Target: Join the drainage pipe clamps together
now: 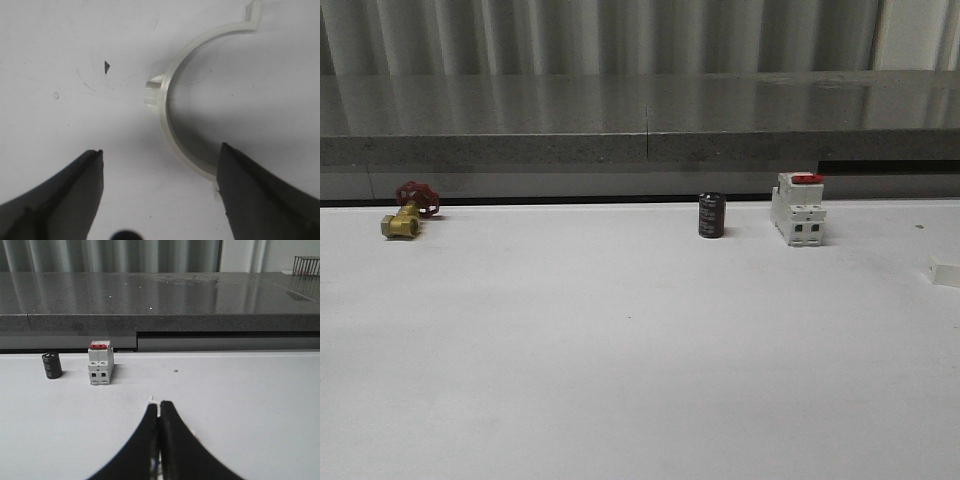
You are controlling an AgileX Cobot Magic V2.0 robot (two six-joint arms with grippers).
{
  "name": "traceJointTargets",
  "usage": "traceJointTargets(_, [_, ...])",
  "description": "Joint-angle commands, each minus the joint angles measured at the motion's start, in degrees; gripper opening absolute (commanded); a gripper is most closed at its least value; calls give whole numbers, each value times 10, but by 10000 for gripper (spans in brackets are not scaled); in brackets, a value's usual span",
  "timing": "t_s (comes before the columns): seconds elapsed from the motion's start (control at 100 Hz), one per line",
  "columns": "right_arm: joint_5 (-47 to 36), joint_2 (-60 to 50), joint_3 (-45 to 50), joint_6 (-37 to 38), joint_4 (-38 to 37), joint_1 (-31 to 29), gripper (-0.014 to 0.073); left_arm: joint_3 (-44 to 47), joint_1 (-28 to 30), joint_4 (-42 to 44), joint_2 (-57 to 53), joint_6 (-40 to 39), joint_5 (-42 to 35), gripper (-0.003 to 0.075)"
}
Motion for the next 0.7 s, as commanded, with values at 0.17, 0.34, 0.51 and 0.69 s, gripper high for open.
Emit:
traceJointTargets(0.17, [-49,-11,-9,-2,-6,0,-66,-67,2,-9,54,35,-14,480])
traceJointTargets(0.34, [-49,-11,-9,-2,-6,0,-66,-78,2,-9,86,46,-21,480])
traceJointTargets(0.51, [-49,-11,-9,-2,-6,0,-66,-81,2,-11,111,46,-37,480])
traceJointTargets(0.69, [-49,-11,-9,-2,-6,0,-66,-81,2,-16,125,46,-58,480])
